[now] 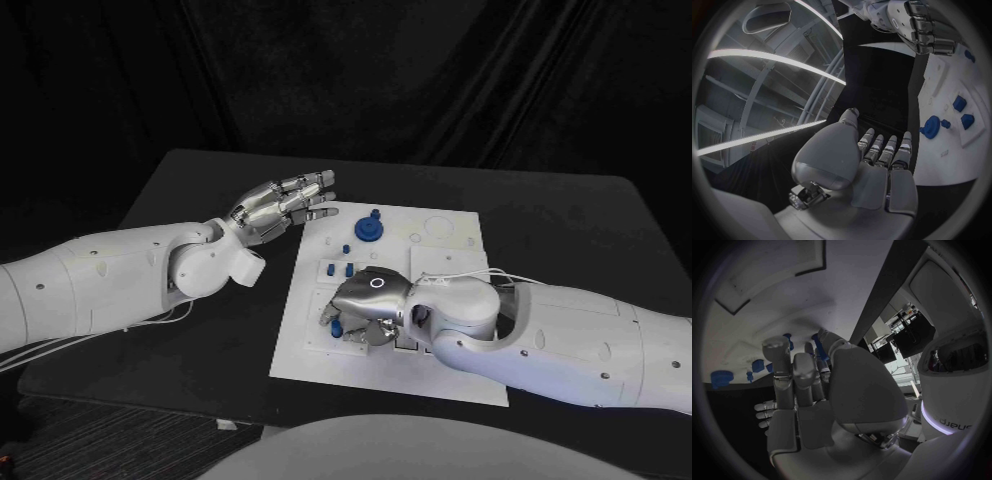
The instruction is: Assemble the parts on the task board
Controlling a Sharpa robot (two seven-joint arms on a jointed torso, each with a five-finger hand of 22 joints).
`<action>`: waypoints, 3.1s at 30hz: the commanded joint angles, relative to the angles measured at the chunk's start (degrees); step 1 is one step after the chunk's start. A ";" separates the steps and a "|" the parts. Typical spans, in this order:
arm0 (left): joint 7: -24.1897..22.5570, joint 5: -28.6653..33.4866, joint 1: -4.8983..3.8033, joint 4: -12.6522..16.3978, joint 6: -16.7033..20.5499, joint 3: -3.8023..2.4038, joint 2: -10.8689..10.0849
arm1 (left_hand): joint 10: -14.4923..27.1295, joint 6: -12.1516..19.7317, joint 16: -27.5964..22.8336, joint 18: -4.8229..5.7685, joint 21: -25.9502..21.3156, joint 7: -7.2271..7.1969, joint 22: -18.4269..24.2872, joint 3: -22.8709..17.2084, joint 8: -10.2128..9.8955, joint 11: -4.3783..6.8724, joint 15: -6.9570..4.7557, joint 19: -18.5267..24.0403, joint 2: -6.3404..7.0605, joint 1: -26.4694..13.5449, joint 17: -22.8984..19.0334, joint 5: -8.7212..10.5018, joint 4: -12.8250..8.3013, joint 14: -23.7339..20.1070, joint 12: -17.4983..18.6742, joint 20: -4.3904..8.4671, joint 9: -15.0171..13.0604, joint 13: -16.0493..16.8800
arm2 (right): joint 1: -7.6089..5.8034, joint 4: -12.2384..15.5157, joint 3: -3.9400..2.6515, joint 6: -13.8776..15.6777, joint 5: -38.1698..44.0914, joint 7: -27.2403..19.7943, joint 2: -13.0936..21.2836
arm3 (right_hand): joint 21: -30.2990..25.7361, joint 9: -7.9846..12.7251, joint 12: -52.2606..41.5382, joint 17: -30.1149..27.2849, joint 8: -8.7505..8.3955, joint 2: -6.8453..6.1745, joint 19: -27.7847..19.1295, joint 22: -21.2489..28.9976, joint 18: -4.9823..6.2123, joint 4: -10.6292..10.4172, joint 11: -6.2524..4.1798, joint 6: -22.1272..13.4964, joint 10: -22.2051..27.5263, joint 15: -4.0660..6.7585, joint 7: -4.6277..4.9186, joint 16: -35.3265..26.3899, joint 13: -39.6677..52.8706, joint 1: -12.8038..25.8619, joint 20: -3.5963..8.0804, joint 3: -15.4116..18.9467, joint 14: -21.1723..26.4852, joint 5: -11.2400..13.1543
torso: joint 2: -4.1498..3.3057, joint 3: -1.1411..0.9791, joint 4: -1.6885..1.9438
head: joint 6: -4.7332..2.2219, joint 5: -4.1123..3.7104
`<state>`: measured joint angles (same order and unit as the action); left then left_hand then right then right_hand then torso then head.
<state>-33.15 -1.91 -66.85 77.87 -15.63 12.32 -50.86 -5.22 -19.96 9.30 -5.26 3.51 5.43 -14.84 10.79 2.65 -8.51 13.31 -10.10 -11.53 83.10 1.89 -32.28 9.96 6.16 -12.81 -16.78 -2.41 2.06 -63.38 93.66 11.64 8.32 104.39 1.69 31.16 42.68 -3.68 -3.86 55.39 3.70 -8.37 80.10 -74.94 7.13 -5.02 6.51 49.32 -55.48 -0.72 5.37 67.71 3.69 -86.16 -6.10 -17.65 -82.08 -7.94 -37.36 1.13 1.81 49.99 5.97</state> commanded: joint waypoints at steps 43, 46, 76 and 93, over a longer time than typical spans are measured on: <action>-0.71 0.12 0.49 0.12 0.03 -0.07 -0.21 | 0.35 0.17 0.20 0.65 0.08 0.00 -0.06 -0.21 0.18 -0.07 0.13 -0.18 -0.68 -0.24 0.05 0.11 0.06 0.08 -0.22 0.03 -0.01 0.07 | -14.74 10.40 0.26 5.85 -26.92 8.25 25.52 | 1.61 -6.52 -85.39 22.93 9.65 4.17 -0.74 -5.72 -0.02 -9.83 -4.92 9.49 -32.78 2.97 0.40 15.72 84.35 11.91 2.19 13.96 -4.68 3.26 | 0.30 0.00 -0.16 | 0.01 -2.09; -0.73 0.12 0.51 0.17 0.14 -0.07 -0.29 | 0.32 0.11 0.29 0.65 0.10 0.02 -0.11 -0.21 0.20 -0.08 0.13 -0.22 -0.67 -0.26 0.07 0.11 0.06 0.14 -0.30 0.02 -0.02 0.09 | -13.93 9.70 0.27 -0.42 -26.67 14.11 26.16 | 5.90 -8.09 -86.14 28.86 11.06 6.07 0.70 -6.50 -0.52 -11.49 -5.93 11.76 -34.52 3.75 -0.77 19.16 86.31 20.46 2.82 17.04 -6.34 1.16 | 0.21 0.02 -0.10 | 0.01 -2.36; -1.15 0.13 1.83 -0.26 -0.43 -0.07 -0.58 | 0.33 0.18 0.32 0.66 0.09 0.15 0.03 -0.26 0.21 -0.15 0.18 -0.20 -0.74 -0.33 0.07 0.08 0.07 0.15 -0.30 0.01 -0.02 0.09 | -9.79 10.39 0.28 -13.77 -26.38 29.56 26.94 | 31.88 -18.12 -86.14 34.61 14.31 9.95 5.88 -11.03 -4.02 -11.09 -9.98 24.44 -34.52 7.83 -5.48 22.29 86.31 33.04 6.64 22.08 -7.92 4.10 | 0.29 0.04 -0.15 | 0.01 -2.95; -0.97 0.13 2.11 -0.57 -0.63 -0.07 -0.56 | 0.33 0.29 0.28 0.67 0.08 0.14 0.07 -0.28 0.19 -0.19 0.20 -0.18 -0.76 -0.33 0.06 0.08 0.06 0.12 -0.29 0.01 -0.01 0.09 | -7.15 11.46 0.28 -12.38 -27.63 29.23 26.81 | 32.36 -42.88 -86.14 34.61 24.65 10.51 5.15 -10.82 -3.93 -11.10 -10.73 15.04 -34.52 8.69 -6.16 22.29 86.31 32.47 7.54 23.16 -7.92 3.89 | 0.31 0.01 -0.15 | 0.01 -2.92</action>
<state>-33.09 -1.92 -64.81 77.29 -15.66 12.32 -51.49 -5.22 -19.96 9.30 -5.26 3.51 5.43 -14.83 10.79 2.65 -8.50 13.31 -10.09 -11.75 82.88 1.88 -32.28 9.96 6.16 -12.81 -16.78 -2.41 2.08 -70.73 104.92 11.96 -5.37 77.13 30.23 58.04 75.05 -46.43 -89.86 74.93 28.35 2.11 83.86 -74.94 3.54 -16.12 -4.21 64.83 -84.03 7.70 -0.80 89.86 74.92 -53.26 1.04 5.07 -83.96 -3.74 -37.05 1.15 1.67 49.99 3.11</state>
